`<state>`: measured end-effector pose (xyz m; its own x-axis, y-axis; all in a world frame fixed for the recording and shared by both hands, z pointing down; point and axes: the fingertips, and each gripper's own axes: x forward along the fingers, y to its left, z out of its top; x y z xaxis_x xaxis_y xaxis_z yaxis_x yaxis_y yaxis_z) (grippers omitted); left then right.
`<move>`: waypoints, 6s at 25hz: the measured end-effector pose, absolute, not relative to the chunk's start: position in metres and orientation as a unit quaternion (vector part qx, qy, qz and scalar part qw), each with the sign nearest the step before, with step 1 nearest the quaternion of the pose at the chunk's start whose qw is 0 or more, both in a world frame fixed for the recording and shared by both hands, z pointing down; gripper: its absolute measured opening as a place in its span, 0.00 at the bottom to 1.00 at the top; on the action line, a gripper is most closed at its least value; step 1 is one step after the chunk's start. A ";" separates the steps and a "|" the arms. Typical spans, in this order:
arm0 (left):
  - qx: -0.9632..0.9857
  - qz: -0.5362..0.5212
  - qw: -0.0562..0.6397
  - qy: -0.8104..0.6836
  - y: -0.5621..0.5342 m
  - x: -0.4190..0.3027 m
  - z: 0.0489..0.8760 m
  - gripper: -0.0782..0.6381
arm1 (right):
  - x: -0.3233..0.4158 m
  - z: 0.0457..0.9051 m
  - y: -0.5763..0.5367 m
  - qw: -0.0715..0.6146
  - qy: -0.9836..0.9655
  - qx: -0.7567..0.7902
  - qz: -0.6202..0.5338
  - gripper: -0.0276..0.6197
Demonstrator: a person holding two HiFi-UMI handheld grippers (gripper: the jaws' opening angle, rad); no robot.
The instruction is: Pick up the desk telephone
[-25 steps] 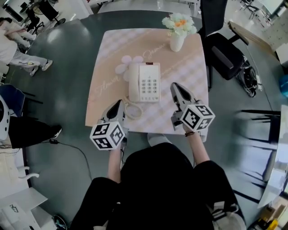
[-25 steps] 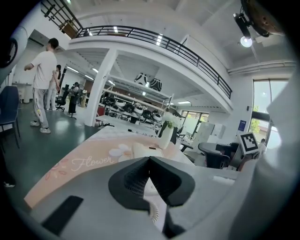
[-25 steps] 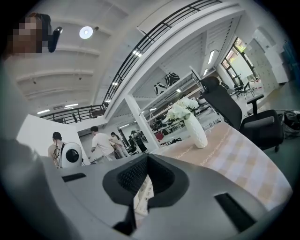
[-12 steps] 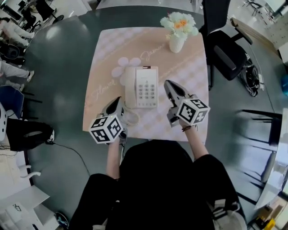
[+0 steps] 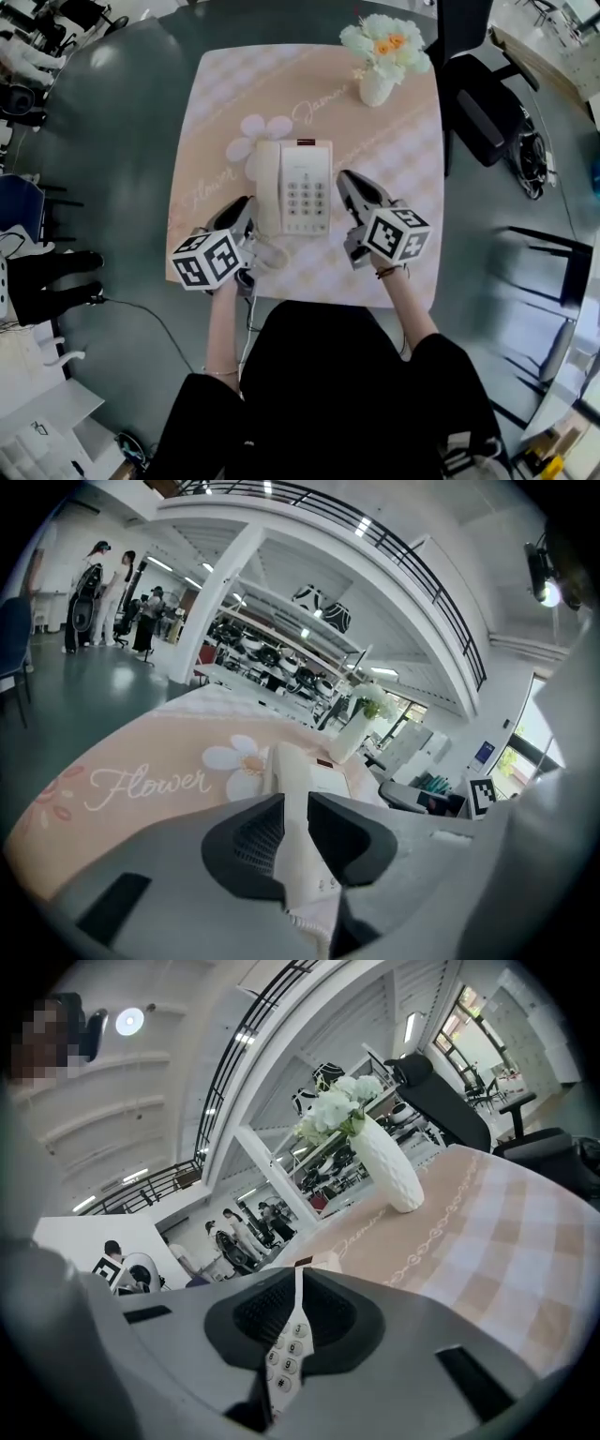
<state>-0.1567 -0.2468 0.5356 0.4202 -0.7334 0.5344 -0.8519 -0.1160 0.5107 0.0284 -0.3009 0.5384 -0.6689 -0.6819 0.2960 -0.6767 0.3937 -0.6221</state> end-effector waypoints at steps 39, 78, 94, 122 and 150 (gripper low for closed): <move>0.741 0.093 0.551 -0.373 -0.278 -0.119 0.595 0.55 | -0.012 0.612 -0.313 -0.057 0.716 -0.319 -0.618 0.37; 0.735 0.081 0.506 -0.443 -0.245 -0.125 0.536 0.53 | -0.011 0.544 -0.289 -0.042 0.758 -0.340 -0.556 0.36; 0.768 0.062 0.463 -0.438 -0.230 -0.125 0.473 0.53 | -0.008 0.477 -0.272 -0.005 0.782 -0.353 -0.513 0.36; 0.805 0.035 0.382 -0.452 -0.225 -0.120 0.391 0.53 | -0.001 0.395 -0.265 0.047 0.820 -0.349 -0.452 0.36; 0.809 0.022 0.358 -0.465 -0.218 -0.120 0.367 0.53 | -0.002 0.369 -0.260 0.068 0.836 -0.336 -0.429 0.36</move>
